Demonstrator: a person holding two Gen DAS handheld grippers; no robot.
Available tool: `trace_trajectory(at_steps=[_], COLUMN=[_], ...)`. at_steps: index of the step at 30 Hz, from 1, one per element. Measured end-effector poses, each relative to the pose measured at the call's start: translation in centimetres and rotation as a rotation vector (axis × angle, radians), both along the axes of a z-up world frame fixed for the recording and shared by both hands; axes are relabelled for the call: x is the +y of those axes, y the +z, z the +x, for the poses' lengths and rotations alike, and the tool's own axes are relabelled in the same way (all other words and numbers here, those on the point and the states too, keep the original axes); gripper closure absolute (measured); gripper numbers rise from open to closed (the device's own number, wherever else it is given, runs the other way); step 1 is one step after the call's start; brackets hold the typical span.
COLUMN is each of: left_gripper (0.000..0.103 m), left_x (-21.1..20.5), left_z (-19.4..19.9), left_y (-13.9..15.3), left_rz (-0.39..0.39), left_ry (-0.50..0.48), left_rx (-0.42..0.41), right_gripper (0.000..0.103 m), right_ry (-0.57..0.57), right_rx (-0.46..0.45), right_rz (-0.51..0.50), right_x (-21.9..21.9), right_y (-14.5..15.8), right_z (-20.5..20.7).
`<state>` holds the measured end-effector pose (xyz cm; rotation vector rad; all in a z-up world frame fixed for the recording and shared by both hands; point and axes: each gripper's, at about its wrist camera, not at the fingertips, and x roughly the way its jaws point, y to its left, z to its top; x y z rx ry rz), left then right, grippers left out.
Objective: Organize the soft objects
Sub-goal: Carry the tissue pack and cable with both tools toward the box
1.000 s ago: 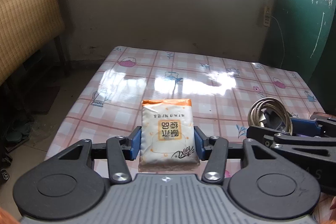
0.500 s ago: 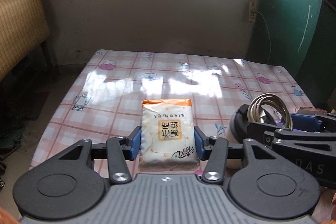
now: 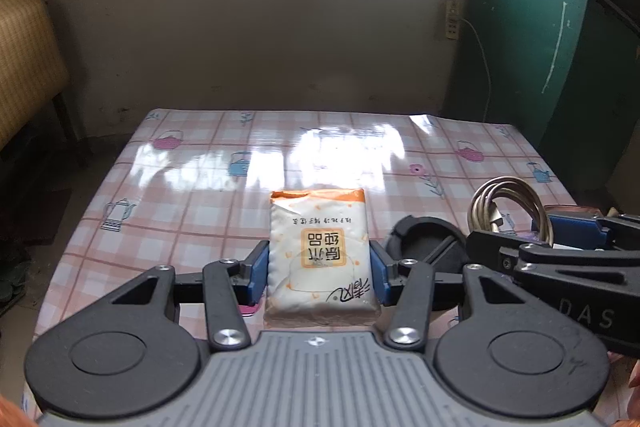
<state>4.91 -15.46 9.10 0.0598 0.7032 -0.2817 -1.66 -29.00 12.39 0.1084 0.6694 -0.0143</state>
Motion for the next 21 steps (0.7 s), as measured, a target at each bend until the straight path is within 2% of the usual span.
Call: trace_trajectory(at_steps=[21], left_gripper=[0.051], left_x=[-6.2], left_z=[-1.2], left_y=[-0.2], left_rz=[-0.004], left_ry=[-0.123], left_rx=[0.017], right_gripper=[0.033], right_ry=[-0.112], right_rx=[0.002], right_rz=[-0.005], right_x=[-7.3], right_y=[0.4], right_z=[-2.5])
